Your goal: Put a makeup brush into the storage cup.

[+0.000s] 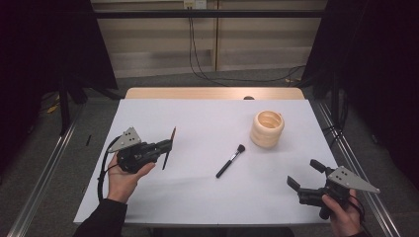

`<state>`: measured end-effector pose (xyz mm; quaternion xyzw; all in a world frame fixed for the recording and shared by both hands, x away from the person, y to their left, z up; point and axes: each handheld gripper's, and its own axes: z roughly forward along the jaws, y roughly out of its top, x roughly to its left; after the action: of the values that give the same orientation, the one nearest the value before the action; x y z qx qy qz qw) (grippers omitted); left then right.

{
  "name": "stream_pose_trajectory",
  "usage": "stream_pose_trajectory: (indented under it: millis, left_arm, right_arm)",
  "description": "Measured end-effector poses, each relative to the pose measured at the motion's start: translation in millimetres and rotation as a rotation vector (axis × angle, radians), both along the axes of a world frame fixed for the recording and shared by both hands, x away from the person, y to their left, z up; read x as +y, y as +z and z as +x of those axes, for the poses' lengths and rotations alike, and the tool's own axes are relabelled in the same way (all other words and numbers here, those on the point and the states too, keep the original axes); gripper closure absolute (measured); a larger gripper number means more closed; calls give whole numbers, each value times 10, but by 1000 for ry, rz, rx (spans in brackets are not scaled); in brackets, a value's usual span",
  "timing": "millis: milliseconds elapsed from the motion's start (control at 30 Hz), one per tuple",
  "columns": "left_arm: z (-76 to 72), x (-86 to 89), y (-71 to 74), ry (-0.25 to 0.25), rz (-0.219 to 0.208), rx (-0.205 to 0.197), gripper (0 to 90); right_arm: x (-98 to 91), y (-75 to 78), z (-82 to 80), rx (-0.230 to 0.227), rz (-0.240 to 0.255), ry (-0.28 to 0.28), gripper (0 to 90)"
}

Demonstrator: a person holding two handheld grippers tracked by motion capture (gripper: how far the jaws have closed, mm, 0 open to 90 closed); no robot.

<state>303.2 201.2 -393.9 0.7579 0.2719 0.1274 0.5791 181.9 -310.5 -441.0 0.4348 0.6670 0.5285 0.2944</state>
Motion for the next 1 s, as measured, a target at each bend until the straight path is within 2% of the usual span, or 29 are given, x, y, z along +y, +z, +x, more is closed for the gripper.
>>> stream_pose_trajectory:
  millis: [33,67,167,200,267,300,333,433,533,633,700,833,867,933,1000]
  left_arm:
    - [-21,-6,7,24,10,-13,835]
    - [-29,-3,16,23,11,-23,836]
    - [-50,10,39,27,-36,-38,836]
    - [-63,15,49,43,-30,-52,835]
    - [-66,14,51,14,-40,-59,836]
    - [-84,1,55,32,-38,-58,836]
    - [-77,2,54,17,-40,-52,835]
    - [-82,-4,57,29,-46,-52,835]
    - [-86,-3,71,5,-62,-51,835]
    - [-104,-15,89,16,-60,-46,835]
    - [-113,-27,91,26,-59,-43,836]
    - [-120,-35,93,10,-60,-43,835]
    - [-130,-33,100,16,-56,-41,835]
    - [-129,-27,89,8,-83,-33,835]
    - [-143,-48,73,18,-72,-21,835]
  right_arm:
    - [0,0,0,0,1,0,0]
    - [1,1,-1,1,1,1,0]
    - [1,1,-2,1,2,0,0]
    - [1,2,-3,1,5,0,0]
    - [0,3,-7,-1,3,6,0]
    - [4,5,-11,1,10,4,0]
    - [4,5,-9,-4,10,2,0]
    - [12,5,-8,-10,10,3,0]
    - [12,7,-11,-14,13,2,0]
    - [12,19,-17,-24,18,12,0]
    - [22,30,-22,-44,22,16,0]
    - [41,55,-32,-78,35,36,0]
    - [50,58,-34,-72,40,45,0]
    - [58,65,-26,-54,41,66,0]
    - [74,71,-9,-64,48,71,0]
